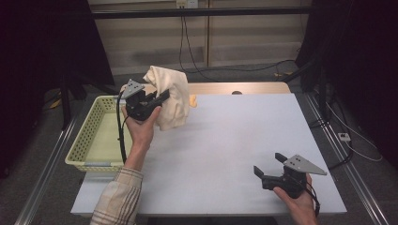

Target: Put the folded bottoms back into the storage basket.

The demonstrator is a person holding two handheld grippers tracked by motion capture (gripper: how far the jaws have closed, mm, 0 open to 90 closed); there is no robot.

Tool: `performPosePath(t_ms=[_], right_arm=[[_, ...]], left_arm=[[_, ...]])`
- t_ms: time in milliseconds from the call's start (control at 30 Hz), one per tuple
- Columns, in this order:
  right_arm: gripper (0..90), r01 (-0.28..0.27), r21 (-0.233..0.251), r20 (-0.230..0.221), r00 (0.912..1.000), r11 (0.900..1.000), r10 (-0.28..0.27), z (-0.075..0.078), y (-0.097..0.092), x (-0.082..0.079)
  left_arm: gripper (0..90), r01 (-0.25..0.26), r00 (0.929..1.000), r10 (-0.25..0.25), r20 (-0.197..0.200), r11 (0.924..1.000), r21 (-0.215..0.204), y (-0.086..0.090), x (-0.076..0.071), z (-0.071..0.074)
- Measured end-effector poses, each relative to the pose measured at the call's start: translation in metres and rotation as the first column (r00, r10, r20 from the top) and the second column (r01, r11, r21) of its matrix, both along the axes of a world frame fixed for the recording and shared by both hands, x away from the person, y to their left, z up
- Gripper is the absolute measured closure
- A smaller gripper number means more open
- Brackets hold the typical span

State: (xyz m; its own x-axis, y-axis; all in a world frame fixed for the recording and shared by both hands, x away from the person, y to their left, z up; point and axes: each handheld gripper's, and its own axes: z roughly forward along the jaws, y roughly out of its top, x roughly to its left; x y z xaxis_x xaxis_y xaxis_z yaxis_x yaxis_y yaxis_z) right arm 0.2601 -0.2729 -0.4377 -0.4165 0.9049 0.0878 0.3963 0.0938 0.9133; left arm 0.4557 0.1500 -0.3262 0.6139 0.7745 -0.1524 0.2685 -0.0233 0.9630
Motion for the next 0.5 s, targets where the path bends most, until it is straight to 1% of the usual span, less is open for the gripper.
performPosePath(t_ms=[100,300,400,433,500], right_arm=[[5.4,0.002,0.002,-0.001,1.0000,1.0000,-0.002,0.000,-0.001,0.000],[5.4,-0.001,0.000,-0.001,1.0000,1.0000,0.001,0.000,0.000,0.000],[5.4,-0.001,0.001,0.002,1.0000,1.0000,0.001,0.000,0.000,0.000],[5.4,0.001,0.003,-0.001,1.0000,1.0000,-0.001,0.000,0.000,0.000],[5.4,0.001,0.003,0.001,1.0000,1.0000,-0.001,0.000,0.000,0.000]], left_arm=[[74.2,0.002,1.0000,-0.002,0.009,0.9999,0.015,0.005,-0.005,0.005],[74.2,0.007,0.9998,-0.007,0.017,1.0000,0.001,0.012,-0.009,0.010],[74.2,0.015,0.9996,-0.015,0.024,0.9998,0.010,0.014,-0.011,0.013],[74.2,0.018,0.9992,-0.019,0.036,0.9998,0.011,0.015,-0.014,0.016],[74.2,0.019,0.9988,-0.020,0.044,0.9998,0.009,0.016,-0.015,0.018]])
